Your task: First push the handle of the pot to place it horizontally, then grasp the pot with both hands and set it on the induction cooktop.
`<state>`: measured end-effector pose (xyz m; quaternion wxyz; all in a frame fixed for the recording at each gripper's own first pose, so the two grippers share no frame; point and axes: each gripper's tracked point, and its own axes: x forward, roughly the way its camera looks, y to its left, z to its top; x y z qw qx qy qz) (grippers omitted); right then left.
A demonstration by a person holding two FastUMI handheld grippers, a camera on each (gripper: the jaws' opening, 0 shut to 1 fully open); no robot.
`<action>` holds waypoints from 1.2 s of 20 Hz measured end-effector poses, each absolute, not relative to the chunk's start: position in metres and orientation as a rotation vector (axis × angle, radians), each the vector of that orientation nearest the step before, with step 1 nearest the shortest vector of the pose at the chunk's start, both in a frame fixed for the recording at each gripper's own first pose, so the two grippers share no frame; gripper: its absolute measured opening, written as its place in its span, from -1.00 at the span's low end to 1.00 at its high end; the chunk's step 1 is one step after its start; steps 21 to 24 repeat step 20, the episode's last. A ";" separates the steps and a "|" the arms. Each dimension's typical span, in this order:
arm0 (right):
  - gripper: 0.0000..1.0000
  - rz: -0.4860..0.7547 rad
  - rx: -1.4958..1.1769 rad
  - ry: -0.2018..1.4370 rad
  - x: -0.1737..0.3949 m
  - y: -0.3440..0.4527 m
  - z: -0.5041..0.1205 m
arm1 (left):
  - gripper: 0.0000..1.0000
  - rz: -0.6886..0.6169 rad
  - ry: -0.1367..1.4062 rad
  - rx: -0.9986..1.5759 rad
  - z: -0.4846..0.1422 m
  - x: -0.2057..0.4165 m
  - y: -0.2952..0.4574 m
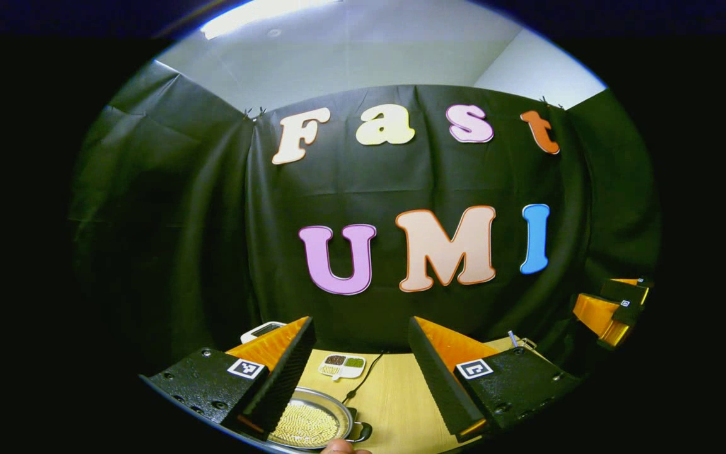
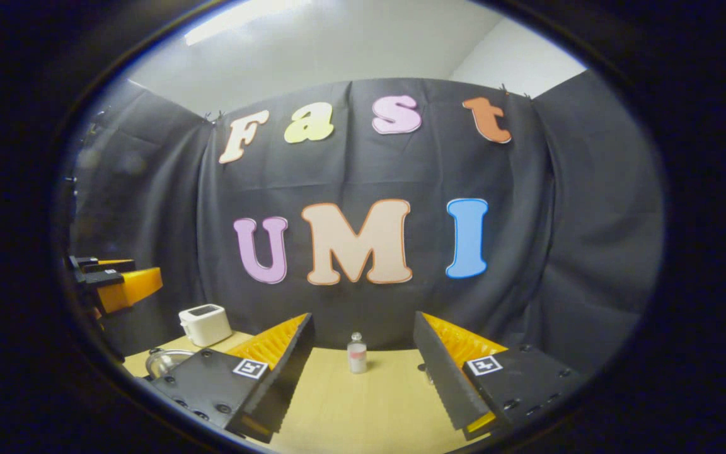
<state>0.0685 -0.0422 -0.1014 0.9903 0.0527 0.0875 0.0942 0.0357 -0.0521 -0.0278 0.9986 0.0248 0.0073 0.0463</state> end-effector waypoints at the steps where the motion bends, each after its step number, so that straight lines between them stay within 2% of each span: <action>1: 0.96 0.188 0.113 0.165 0.067 -0.045 -0.097 | 0.83 0.089 0.009 0.045 -0.025 0.034 -0.056; 2: 0.86 0.179 0.118 0.160 0.067 -0.048 -0.093 | 0.83 0.086 0.003 0.039 -0.021 0.031 -0.059; 3: 0.86 0.168 0.124 0.153 0.066 -0.049 -0.090 | 0.88 0.085 -0.005 0.038 -0.019 0.030 -0.059; 8: 0.86 0.121 0.145 0.117 0.060 -0.055 -0.071 | 0.83 0.077 -0.011 0.061 -0.012 0.033 -0.045; 9: 0.86 0.117 0.146 0.114 0.057 -0.053 -0.068 | 0.89 0.070 -0.007 0.055 -0.012 0.033 -0.043; 11: 0.86 0.108 0.130 0.099 0.053 -0.048 -0.062 | 0.83 0.066 -0.008 0.058 -0.011 0.033 -0.035; 15: 0.86 0.087 0.109 0.094 0.044 -0.042 -0.056 | 0.88 0.047 -0.018 0.074 -0.005 0.035 -0.029; 20: 0.86 0.052 0.094 0.101 0.030 -0.037 -0.054 | 0.84 -0.018 -0.011 0.082 -0.009 0.038 -0.039; 24: 0.86 0.052 0.094 0.101 0.030 -0.037 -0.054 | 0.84 -0.018 -0.011 0.082 -0.009 0.038 -0.039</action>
